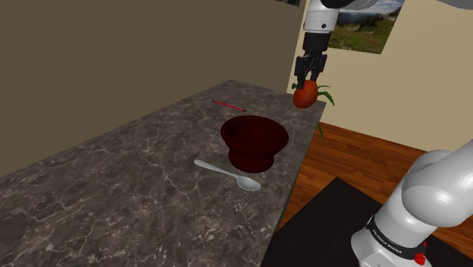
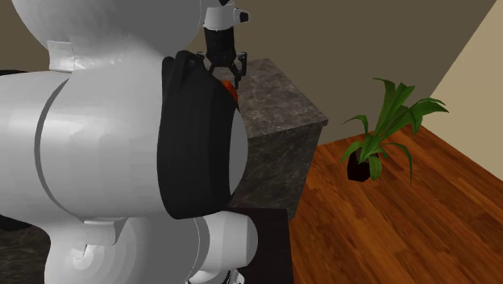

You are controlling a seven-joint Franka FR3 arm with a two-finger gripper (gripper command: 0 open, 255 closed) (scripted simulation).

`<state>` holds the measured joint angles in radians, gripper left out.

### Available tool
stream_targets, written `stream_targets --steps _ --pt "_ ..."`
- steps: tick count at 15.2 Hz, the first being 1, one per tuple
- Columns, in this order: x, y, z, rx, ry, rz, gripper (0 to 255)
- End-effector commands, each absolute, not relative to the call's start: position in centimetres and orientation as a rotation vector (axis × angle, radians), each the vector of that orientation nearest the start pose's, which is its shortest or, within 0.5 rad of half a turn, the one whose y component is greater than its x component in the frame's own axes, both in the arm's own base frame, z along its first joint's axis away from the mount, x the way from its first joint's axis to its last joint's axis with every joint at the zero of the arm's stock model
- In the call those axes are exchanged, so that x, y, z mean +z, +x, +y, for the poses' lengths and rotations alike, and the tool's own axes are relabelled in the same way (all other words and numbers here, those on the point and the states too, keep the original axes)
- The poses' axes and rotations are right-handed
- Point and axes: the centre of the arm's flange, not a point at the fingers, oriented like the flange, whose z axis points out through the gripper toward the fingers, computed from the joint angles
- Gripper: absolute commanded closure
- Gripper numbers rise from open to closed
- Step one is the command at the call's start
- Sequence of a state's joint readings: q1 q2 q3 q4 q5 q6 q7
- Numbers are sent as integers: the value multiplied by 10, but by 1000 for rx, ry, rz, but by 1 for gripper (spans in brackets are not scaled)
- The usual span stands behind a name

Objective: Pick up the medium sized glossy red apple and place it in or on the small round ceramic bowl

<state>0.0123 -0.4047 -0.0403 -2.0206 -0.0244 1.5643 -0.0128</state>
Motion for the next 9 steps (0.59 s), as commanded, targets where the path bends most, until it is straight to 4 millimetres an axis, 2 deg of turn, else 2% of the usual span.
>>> stream_targets --steps 1,9 --pt "620 422 -17 82 -3148 17 255" --pt "663 422 -17 82 -3148 17 255"
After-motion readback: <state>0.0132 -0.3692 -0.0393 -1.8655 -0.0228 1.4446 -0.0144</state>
